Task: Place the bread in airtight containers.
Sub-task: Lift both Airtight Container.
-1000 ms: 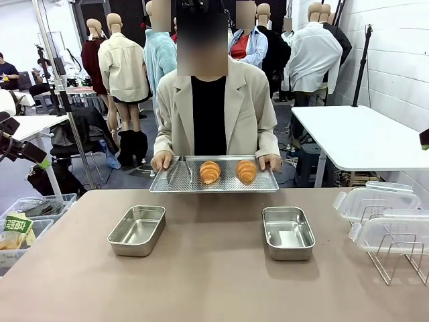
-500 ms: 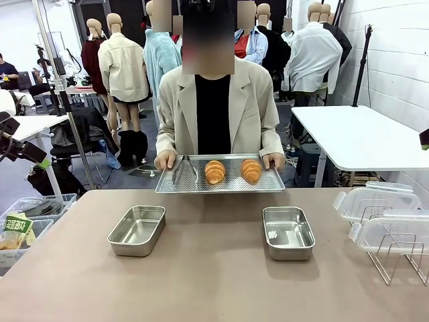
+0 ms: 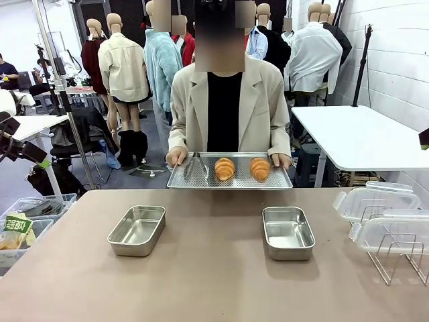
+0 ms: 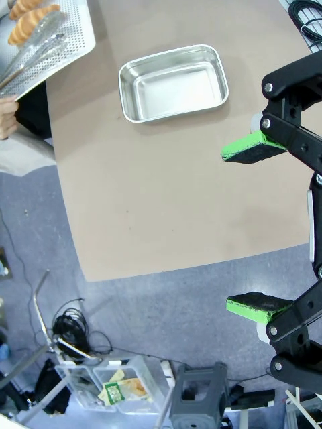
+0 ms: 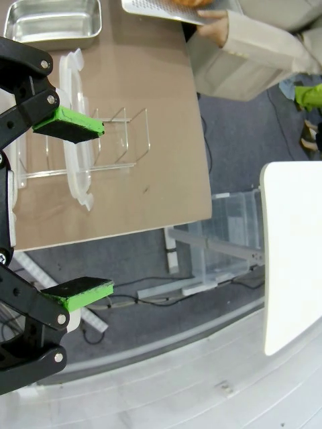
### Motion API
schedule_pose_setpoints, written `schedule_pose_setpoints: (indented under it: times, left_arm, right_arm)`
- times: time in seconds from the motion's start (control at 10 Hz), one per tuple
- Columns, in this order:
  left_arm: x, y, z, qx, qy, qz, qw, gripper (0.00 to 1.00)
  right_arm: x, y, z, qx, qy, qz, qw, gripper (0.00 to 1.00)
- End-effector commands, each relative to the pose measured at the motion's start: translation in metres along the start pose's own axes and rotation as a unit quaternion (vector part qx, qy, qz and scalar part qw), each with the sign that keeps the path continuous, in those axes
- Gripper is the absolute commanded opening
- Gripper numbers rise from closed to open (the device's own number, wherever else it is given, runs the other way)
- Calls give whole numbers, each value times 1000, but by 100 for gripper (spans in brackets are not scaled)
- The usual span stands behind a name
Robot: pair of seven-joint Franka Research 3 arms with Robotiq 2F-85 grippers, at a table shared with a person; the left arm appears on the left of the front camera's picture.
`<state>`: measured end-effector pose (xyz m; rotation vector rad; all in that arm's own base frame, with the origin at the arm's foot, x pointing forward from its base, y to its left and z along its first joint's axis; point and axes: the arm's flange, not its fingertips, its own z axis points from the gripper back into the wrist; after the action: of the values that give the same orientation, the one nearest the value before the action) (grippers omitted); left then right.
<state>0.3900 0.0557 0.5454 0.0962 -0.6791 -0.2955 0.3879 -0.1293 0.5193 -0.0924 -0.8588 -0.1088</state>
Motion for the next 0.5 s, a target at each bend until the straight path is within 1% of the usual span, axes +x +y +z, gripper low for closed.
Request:
schedule_pose_setpoints:
  times: [0.0, 0.1, 0.2, 0.3, 0.4]
  left_arm:
    - [12, -30, 1, -4, -9, 11, 1000, 100]
    - [20, -51, 2, -14, -9, 24, 1000, 100]
    - [28, -74, 1, -30, -2, 24, 999, 100]
    - [32, -92, -3, -34, 13, 28, 999, 100]
    - [35, -102, -10, -33, 28, 35, 998, 100]
  right_arm:
    - [27, 44, 18, -6, -2, 39, 999, 100]
    - [45, 74, 31, 6, -7, 60, 998, 100]
    - [61, 110, 43, 31, -5, 87, 996, 100]
    - [69, 145, 48, 46, 30, 103, 993, 100]
    - [73, 184, 44, 59, 84, 124, 987, 100]
